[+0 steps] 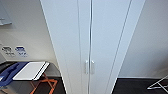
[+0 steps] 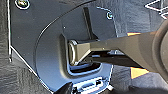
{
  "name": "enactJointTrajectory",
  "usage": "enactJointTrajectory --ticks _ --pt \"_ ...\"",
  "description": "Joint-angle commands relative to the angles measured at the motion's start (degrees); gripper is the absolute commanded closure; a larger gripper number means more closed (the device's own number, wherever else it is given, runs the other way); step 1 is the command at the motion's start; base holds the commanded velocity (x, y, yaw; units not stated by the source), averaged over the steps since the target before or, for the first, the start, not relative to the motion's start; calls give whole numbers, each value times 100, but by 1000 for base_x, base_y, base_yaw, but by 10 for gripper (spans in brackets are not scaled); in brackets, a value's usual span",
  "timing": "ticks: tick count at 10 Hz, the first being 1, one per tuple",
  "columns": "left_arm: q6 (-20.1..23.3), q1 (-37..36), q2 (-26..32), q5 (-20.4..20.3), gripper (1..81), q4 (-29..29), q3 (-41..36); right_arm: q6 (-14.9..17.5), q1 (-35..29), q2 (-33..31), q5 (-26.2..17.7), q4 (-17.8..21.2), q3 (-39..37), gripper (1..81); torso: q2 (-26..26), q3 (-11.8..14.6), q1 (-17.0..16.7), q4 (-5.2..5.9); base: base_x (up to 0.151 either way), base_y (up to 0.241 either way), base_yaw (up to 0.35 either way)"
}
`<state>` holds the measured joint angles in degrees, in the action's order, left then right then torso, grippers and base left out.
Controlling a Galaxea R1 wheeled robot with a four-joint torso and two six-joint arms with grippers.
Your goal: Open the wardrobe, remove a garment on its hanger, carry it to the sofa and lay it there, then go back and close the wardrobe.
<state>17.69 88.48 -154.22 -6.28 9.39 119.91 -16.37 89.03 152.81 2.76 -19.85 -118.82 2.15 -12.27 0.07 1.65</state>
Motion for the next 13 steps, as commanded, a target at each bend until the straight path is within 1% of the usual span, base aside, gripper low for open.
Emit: enactJointTrajectory --ticks 1,3,4,5,6,7,10,11,12,13 --pt "-20 -352 724 347 10 -16 -799 -59 -495 -1009 -39 -54 1191 10 0 0 0 0 0 0 0" --pt "-37 -607 1385 329 10 -7 -1531 -59 -942 -1848 -47 -63 2189 10 -2 0 0 0 0 0 0" --pt "-37 -757 1716 337 10 11 -1897 -68 -1215 -2223 -106 7 2634 10 -2 0 0 0 0 0 0" --pt "-46 -940 2039 338 10 11 -2290 -68 -1530 -2546 -152 -90 3053 10 -2 0 0 0 0 0 0" --pt "-46 -1117 2297 329 10 2 -2636 -68 -1803 -2795 -144 -90 3408 10 -2 0 0 0 0 0 0" --pt "-46 -1337 2536 329 10 -16 -2938 -68 -2068 -2982 -135 -90 3736 10 -2 0 0 0 0 0 0" --pt "41 -2232 3517 338 10 -111 -4129 -6 -2901 -3446 -109 -107 4717 10 -2 -2 2 0 0 0 0" --pt "68 -2469 3783 303 10 -461 -4526 2 -3227 -3665 -74 -107 5026 10 -2 -5 2 0 0 0 0" --pt "59 -2795 3907 303 10 -640 -4739 2 -3570 -3790 -65 -98 5212 10 -2 -5 4 0 0 0 0" --pt "59 -3138 4004 320 10 -675 -4915 -15 -3904 -3878 -73 -98 5362 10 -4 -7 4 0 0 0 0"
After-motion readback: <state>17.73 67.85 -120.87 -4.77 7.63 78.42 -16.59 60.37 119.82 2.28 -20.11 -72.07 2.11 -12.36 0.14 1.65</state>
